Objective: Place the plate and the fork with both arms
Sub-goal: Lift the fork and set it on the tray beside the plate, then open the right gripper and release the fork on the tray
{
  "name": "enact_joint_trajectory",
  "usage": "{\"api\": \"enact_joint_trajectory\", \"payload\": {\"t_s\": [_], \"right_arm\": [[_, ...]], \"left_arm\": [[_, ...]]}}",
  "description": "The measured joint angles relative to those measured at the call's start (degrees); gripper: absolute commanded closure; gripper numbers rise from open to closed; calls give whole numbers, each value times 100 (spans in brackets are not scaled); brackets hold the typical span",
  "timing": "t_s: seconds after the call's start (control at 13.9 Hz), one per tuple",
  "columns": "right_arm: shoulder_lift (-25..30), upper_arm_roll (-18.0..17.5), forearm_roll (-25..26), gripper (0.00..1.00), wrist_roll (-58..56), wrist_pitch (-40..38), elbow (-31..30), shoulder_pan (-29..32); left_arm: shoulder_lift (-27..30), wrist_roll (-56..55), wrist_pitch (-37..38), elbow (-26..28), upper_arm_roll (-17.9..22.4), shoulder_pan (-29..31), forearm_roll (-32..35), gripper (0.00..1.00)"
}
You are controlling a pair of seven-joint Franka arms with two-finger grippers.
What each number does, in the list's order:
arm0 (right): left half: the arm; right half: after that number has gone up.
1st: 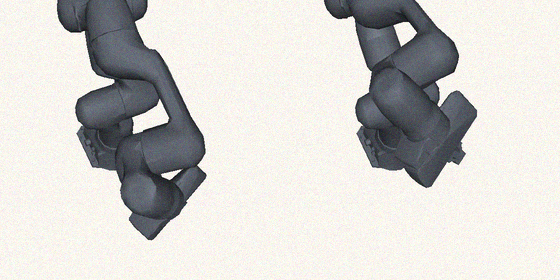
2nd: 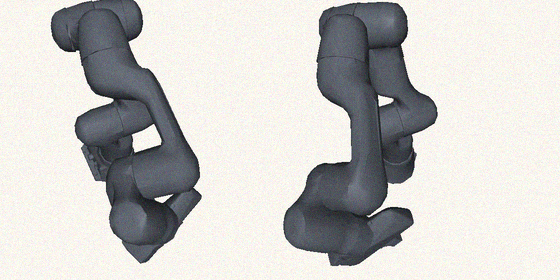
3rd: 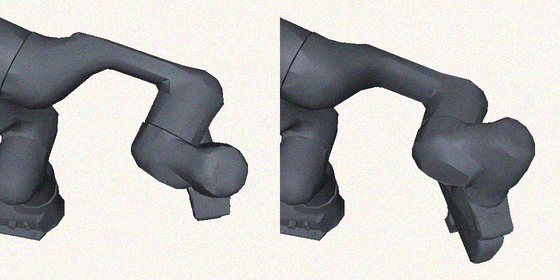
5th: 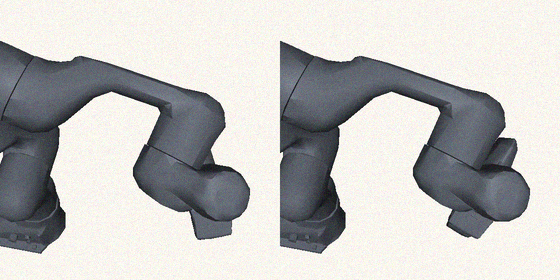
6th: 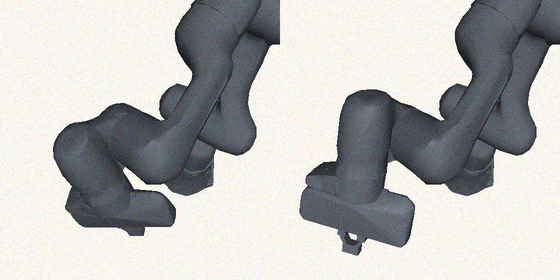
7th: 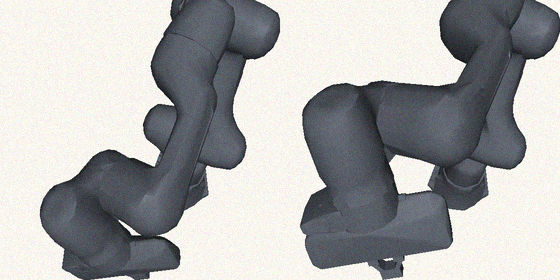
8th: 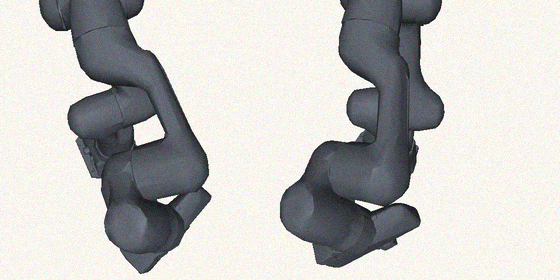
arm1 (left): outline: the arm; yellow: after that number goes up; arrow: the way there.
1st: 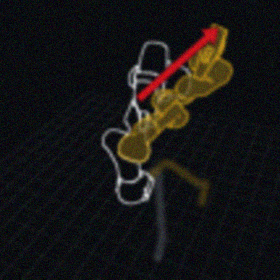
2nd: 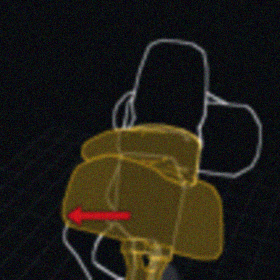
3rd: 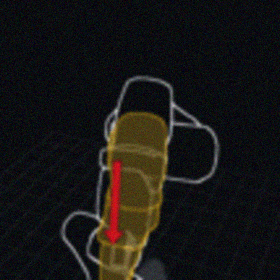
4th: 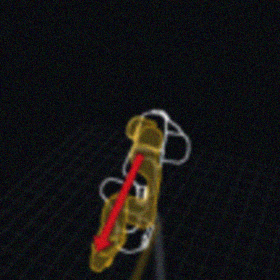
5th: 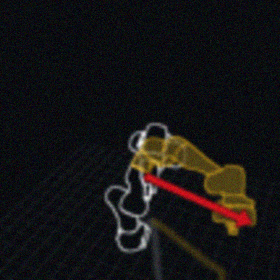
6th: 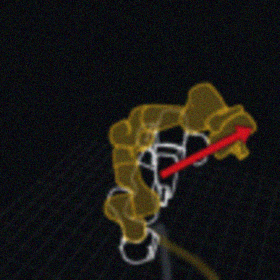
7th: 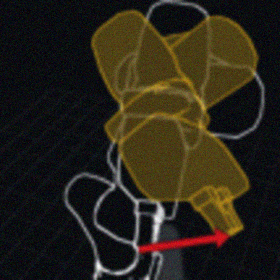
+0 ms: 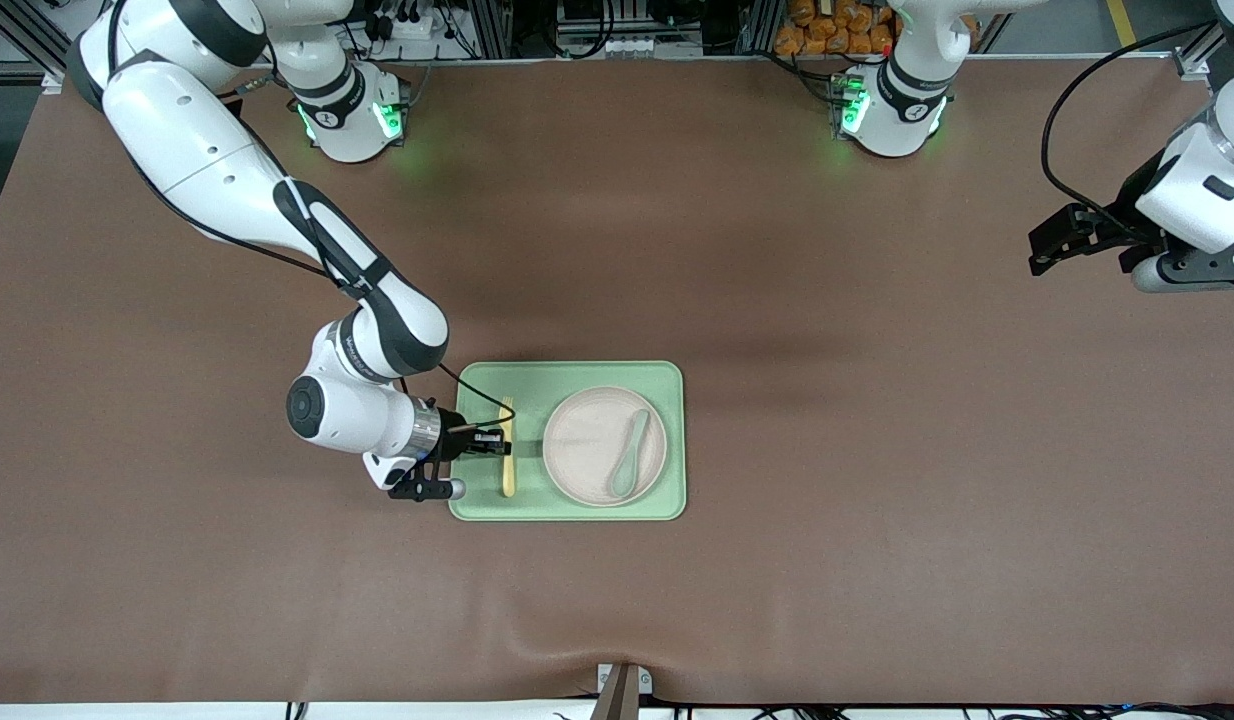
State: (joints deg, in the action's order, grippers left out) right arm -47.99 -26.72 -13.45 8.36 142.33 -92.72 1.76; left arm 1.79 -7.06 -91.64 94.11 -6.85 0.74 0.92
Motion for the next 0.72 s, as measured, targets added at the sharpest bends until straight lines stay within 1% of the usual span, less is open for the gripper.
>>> {"api": "enact_joint_trajectory", "payload": {"t_s": [0.07,0.14,0.22,0.29,0.36,0.43,0.57,0.65,0.72], "right_arm": [[0,-3,0,97,-3,26,-14,-1],[0,-7,0,80,-5,66,-28,-2],[0,-9,0,56,-7,85,-45,-2],[1,-9,0,46,-9,92,-57,0],[0,-9,0,38,-24,92,-67,3],[0,-8,0,35,-77,92,-76,8],[4,-7,0,23,-154,108,-73,19],[12,-7,0,14,-172,125,-56,24],[27,-6,0,12,-181,126,-22,26]], "left_arm": [[0,0,0,0,-2,0,0,0],[0,0,0,0,-4,0,0,0],[0,0,0,0,-7,0,0,0],[0,0,0,0,-10,0,0,0],[0,0,0,0,-13,0,0,0],[0,0,0,0,-16,0,0,0],[0,0,-5,0,-17,0,0,0],[0,0,-6,0,-17,0,0,0],[0,0,-9,0,-17,0,0,0]]}}
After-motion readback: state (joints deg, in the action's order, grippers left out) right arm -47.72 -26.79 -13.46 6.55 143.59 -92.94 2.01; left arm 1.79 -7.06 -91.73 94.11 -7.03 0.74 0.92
